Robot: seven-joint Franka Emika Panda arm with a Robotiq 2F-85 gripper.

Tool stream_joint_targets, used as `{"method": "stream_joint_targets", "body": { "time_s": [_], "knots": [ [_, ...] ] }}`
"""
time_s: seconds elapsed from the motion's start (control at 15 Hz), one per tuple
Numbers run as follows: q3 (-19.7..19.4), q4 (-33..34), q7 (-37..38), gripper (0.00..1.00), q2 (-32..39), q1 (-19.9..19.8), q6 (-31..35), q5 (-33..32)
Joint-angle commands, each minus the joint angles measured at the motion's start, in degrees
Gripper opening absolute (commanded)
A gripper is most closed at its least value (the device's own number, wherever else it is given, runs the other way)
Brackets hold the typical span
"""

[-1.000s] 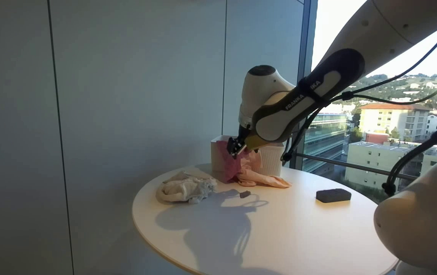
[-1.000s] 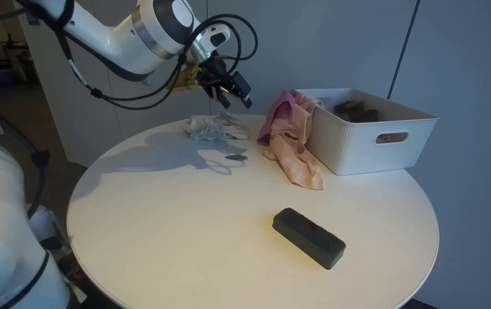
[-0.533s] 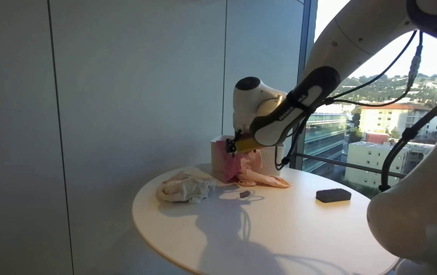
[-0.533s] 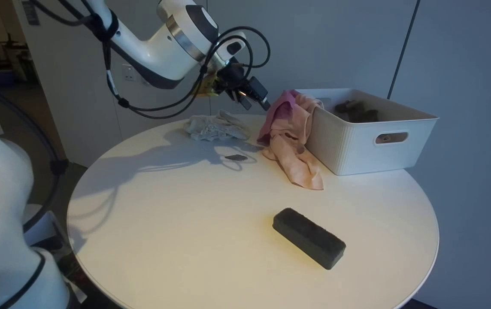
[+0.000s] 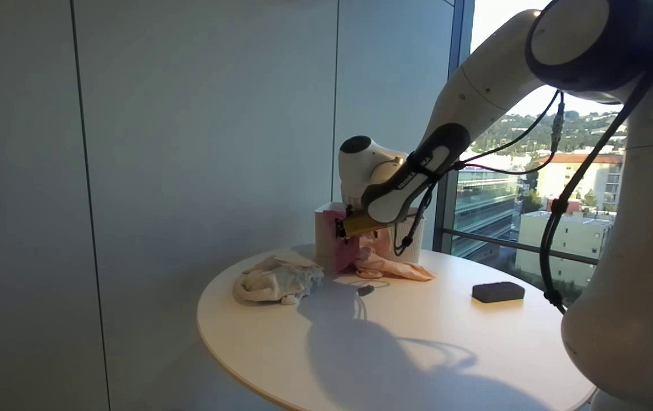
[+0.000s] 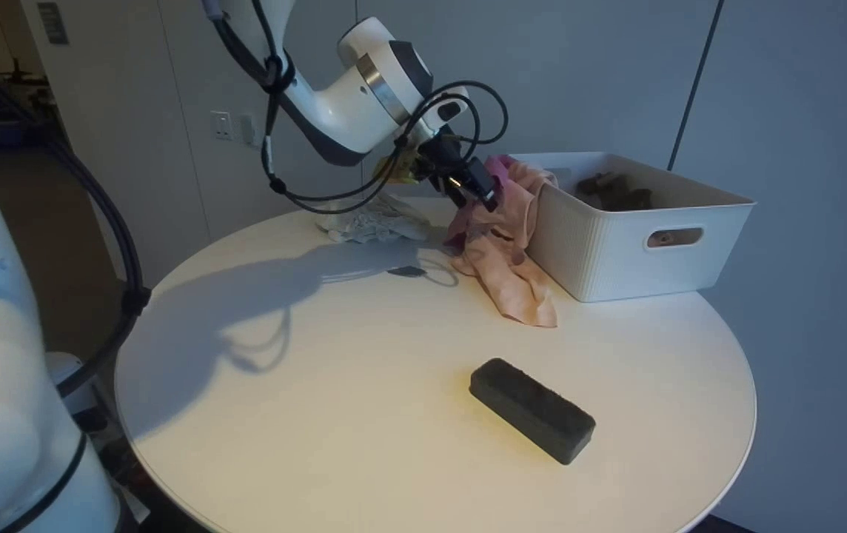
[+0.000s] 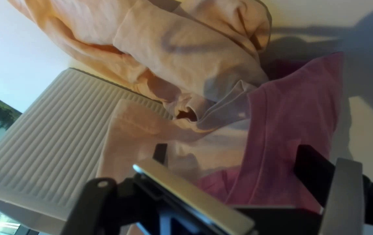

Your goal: Put the cream towel into the box and use the white towel to wipe the table and put it in the box after using it

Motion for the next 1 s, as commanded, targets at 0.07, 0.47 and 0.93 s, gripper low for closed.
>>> {"method": "stream_joint_targets", "body": {
  "time_s": [0.07,0.47,0.93],
  "knots": [
    [-10.31,7.95,-0.04,0.75,8.24,10.00,0.80,1.09],
    [-15.75,10.72,-1.04,0.38,11.33,15.75,3.79,1.46],
    [-16.93,15.47,-9.95,0.05,11.56,17.62,2.23,9.92]
  ]
}}
